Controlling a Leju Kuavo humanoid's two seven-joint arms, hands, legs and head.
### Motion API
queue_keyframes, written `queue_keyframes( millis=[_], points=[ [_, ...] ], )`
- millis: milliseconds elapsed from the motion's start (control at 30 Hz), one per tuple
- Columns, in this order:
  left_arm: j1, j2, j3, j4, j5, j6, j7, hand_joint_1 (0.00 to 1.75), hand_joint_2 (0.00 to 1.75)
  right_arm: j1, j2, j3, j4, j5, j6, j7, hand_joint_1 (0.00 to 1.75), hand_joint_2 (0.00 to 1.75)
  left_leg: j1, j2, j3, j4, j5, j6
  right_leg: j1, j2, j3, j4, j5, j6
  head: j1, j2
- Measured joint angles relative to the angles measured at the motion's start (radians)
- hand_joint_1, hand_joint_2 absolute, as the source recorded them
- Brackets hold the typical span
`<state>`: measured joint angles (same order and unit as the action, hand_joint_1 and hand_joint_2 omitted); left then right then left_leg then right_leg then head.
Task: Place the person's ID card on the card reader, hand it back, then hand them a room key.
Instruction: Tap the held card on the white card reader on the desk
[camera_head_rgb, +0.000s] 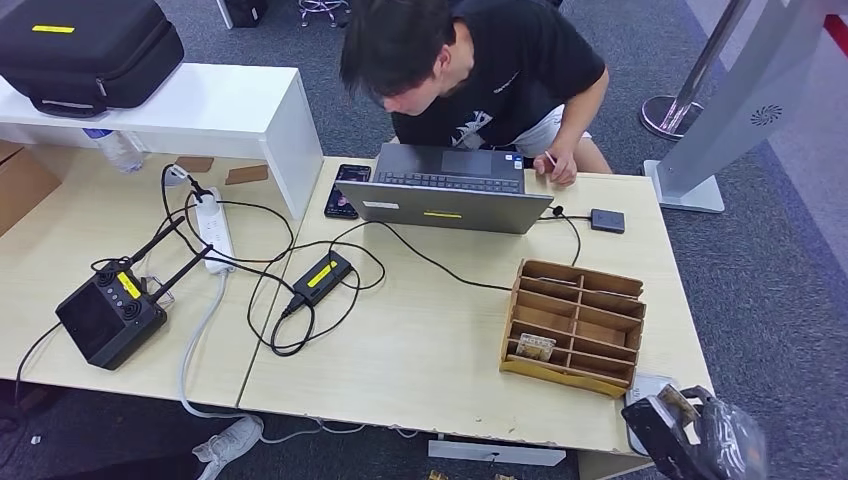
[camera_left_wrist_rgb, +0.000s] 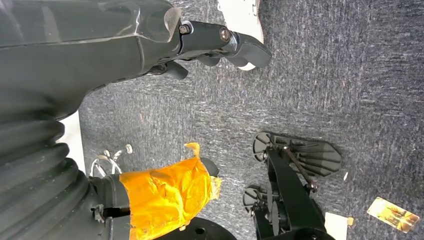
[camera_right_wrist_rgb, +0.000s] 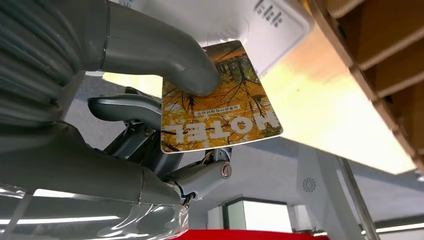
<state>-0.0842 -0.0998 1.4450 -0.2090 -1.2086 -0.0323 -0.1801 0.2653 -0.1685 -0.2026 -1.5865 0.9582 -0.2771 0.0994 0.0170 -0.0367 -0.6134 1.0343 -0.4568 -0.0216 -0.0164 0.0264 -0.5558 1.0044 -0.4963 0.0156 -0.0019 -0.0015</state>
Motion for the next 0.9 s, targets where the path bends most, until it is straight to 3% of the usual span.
queue_keyframes(
  millis=[233,467,733,900],
  points=[
    [0.000,0.002,0.000,0.000,-0.001,0.000,0.000,0.00,1.75,-0.012,-0.028,0.028,0.016,0.011,-0.012,0.010,1.75,1.75,0.000,0.000,0.000,0.000,0.000,0.000,0.000,0.000,0.000,0.000,0.000,0.000,0.000,0.000],
    [0.000,0.002,0.000,0.000,0.007,0.007,0.000,0.00,1.75,-0.005,-0.026,0.031,0.000,0.004,-0.140,-0.043,1.75,1.75,0.000,0.000,0.000,0.000,0.000,0.000,0.000,0.000,0.000,0.000,0.000,0.000,0.000,0.000],
    [0.000,0.000,0.001,0.000,0.014,0.019,0.000,0.00,1.75,0.026,-0.014,0.042,-0.174,-0.025,-0.284,-0.132,1.75,1.75,0.000,0.001,0.000,0.000,0.000,0.000,0.000,0.000,0.000,0.000,0.000,0.000,0.000,0.000],
    [0.000,0.000,0.001,0.000,-0.001,0.017,0.002,0.00,1.75,-0.026,-0.029,0.098,-0.259,-0.034,-0.273,-0.135,1.75,1.75,0.000,0.002,0.000,0.000,0.000,0.000,0.000,0.002,0.000,0.000,0.001,0.000,0.000,0.000]
  ],
)
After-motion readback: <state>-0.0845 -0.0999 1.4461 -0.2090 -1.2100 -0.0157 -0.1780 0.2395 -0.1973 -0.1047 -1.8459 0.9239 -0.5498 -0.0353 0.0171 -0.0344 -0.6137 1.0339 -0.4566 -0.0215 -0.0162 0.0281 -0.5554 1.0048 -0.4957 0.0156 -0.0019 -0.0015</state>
